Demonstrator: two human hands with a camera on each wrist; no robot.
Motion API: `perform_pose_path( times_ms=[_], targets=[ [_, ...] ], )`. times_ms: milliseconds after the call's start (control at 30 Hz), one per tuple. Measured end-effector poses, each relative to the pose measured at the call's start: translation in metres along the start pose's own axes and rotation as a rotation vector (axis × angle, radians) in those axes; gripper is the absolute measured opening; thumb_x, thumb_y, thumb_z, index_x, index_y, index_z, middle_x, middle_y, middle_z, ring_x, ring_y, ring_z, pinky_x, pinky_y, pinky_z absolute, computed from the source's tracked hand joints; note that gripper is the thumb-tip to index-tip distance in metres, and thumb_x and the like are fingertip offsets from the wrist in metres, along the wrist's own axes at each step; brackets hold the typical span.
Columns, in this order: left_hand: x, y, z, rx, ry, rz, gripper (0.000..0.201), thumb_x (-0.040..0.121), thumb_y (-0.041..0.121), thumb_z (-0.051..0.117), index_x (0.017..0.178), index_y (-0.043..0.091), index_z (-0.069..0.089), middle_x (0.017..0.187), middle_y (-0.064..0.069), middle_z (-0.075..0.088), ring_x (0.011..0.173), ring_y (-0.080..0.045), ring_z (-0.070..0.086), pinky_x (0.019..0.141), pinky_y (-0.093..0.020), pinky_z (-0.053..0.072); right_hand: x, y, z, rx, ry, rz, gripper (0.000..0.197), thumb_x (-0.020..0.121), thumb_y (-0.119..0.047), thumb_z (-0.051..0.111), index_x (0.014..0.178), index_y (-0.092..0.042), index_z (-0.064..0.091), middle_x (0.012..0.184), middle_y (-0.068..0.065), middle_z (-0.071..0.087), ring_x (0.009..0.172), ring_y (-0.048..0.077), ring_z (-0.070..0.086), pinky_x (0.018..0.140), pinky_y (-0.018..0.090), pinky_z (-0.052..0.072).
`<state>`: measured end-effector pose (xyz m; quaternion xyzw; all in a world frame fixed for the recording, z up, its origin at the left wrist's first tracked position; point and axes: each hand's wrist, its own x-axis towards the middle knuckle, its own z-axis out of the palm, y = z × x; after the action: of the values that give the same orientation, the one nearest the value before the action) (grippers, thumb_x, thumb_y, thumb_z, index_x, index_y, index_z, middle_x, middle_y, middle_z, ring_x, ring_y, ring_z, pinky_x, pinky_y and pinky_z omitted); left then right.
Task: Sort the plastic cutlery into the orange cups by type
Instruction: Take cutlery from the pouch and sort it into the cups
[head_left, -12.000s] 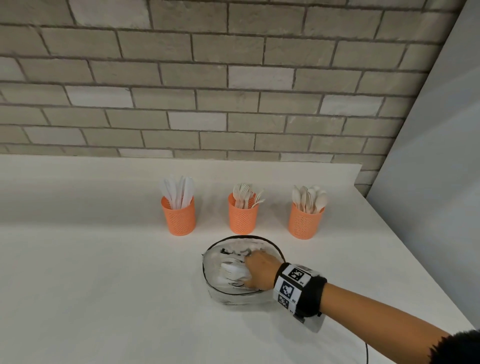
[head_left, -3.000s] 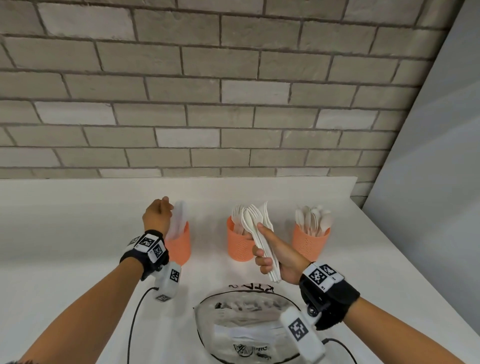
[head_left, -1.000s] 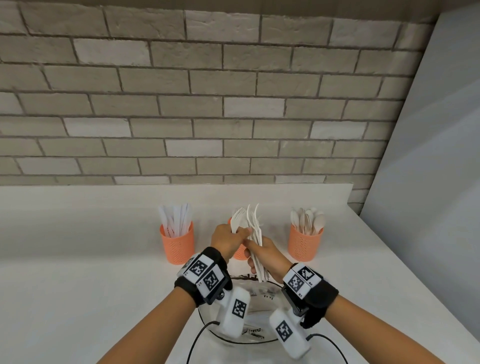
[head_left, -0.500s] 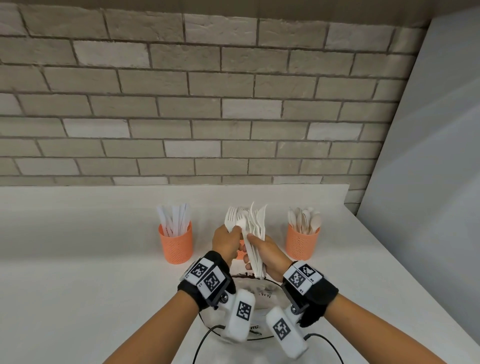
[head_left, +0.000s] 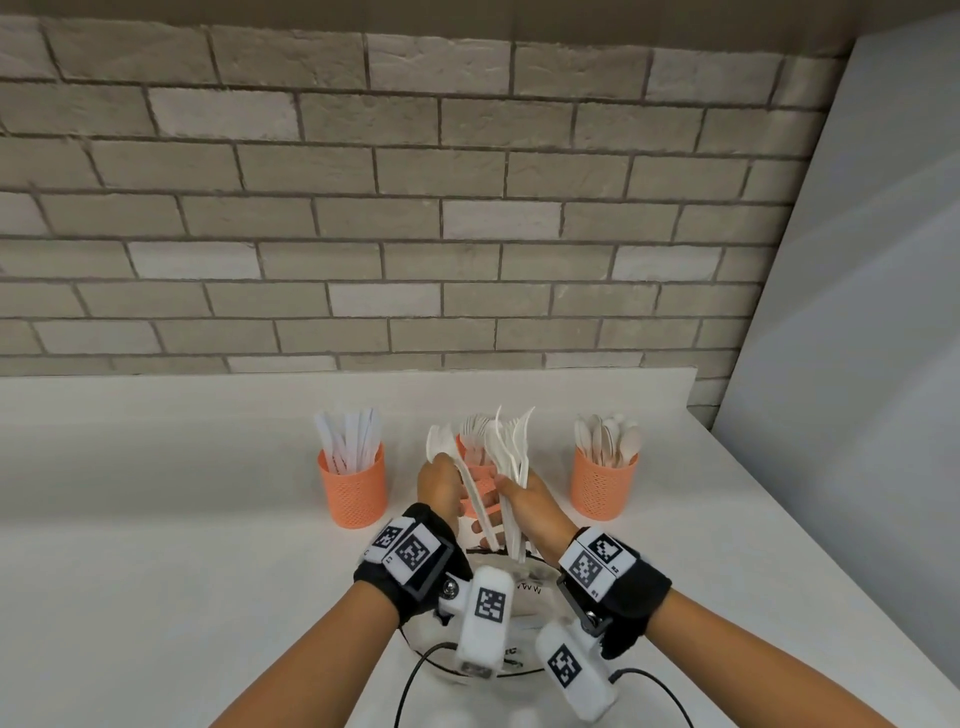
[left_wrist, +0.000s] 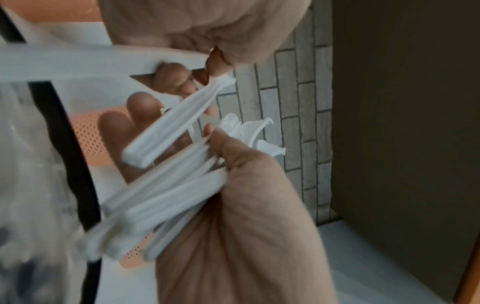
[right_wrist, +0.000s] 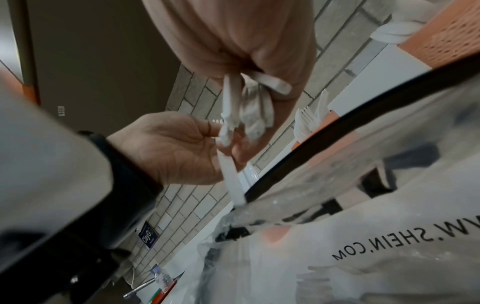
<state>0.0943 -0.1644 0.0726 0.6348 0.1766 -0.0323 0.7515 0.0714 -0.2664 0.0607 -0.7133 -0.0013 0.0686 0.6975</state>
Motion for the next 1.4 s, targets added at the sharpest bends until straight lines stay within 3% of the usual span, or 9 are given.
perform_pose_path(
  times_ms=[200,333,600,700,900,1000,1067,1167,1400],
  targets=[
    [0.004,0.001,-0.009,-0.136,0.005,-0.002,0.036,0.097,0.041,0.038,0.077,0.013,0.048,0.052,0.001,0.034,0.038,-0.010,0.035,0.038,-0.017,0.028,0.007,0.010,-0.006,-0.178,0.140,0.025,0.021,0.098,-0.015,0.032,0.117,-0.009,0.039,0.069,0.005,0.045,0.048,0.014,0.042,0.039,0.022,0.040],
    [0.002,0.000,-0.006,-0.118,-0.064,0.033,0.024,0.094,0.018,0.047,0.071,0.011,0.049,0.034,0.009,0.033,0.027,-0.003,0.030,0.031,-0.013,0.025,0.012,0.015,-0.005,-0.269,0.217,0.002,0.023,0.097,-0.015,0.034,0.114,-0.003,0.041,0.068,0.001,0.042,0.054,0.013,0.040,0.048,0.027,0.033],
    [-0.014,0.001,0.012,0.003,-0.143,0.119,0.025,0.088,0.016,0.060,0.064,0.014,0.051,0.034,0.010,0.035,0.027,-0.005,0.026,0.033,-0.012,0.021,0.004,0.011,0.002,-0.401,0.193,-0.075,0.023,0.098,-0.017,0.033,0.116,-0.004,0.040,0.081,0.008,0.053,0.059,0.016,0.048,0.050,0.028,0.042],
    [-0.014,-0.001,0.016,0.047,-0.118,0.100,0.025,0.088,0.010,0.055,0.063,0.013,0.050,0.047,0.000,0.041,0.025,-0.004,0.028,0.033,-0.010,0.022,0.001,0.012,0.003,-0.453,0.185,-0.082,0.026,0.098,-0.018,0.034,0.120,-0.004,0.039,0.090,0.011,0.056,0.069,0.021,0.053,0.062,0.034,0.046],
    [-0.007,0.019,0.015,0.064,0.010,0.182,0.028,0.092,0.014,0.042,0.065,0.010,0.050,0.061,-0.005,0.052,0.035,-0.009,0.042,0.030,-0.011,0.027,-0.005,0.013,0.000,-0.577,0.142,-0.076,0.019,0.097,-0.013,0.036,0.113,-0.005,0.036,0.073,-0.003,0.044,0.059,0.009,0.043,0.047,0.021,0.034],
    [-0.004,0.037,0.010,-0.017,0.084,0.272,0.019,0.094,0.015,0.038,0.086,0.006,0.053,0.068,-0.003,0.062,0.027,0.000,0.042,0.031,-0.010,0.031,-0.007,0.013,-0.004,-0.584,0.151,-0.062,0.011,0.098,-0.014,0.035,0.107,-0.009,0.034,0.074,-0.001,0.045,0.059,0.010,0.043,0.047,0.022,0.034],
    [0.002,0.045,0.005,-0.047,0.150,0.304,0.013,0.093,0.015,0.039,0.097,0.006,0.048,0.065,-0.002,0.058,0.036,-0.005,0.047,0.038,-0.016,0.035,-0.008,0.013,-0.007,-0.585,0.177,-0.056,0.014,0.098,-0.015,0.034,0.111,-0.008,0.035,0.076,0.000,0.047,0.059,0.010,0.043,0.047,0.023,0.033],
    [0.012,0.045,0.000,0.046,0.197,0.315,0.011,0.090,0.017,0.043,0.088,0.008,0.049,0.063,-0.003,0.047,0.055,-0.017,0.041,0.056,-0.025,0.034,-0.006,0.014,-0.011,-0.588,0.221,-0.058,0.019,0.097,-0.013,0.036,0.113,-0.005,0.037,0.071,-0.002,0.043,0.056,0.012,0.042,0.049,0.026,0.033],
    [-0.010,0.008,0.009,0.100,-0.068,0.225,0.037,0.098,0.034,0.039,0.080,0.009,0.058,0.032,0.006,0.038,0.031,-0.010,0.039,0.046,-0.023,0.035,-0.004,0.008,-0.017,-0.649,0.280,-0.083,0.008,0.095,-0.015,0.037,0.101,-0.011,0.033,0.068,-0.002,0.041,0.060,0.020,0.045,0.056,0.029,0.036]
  ],
)
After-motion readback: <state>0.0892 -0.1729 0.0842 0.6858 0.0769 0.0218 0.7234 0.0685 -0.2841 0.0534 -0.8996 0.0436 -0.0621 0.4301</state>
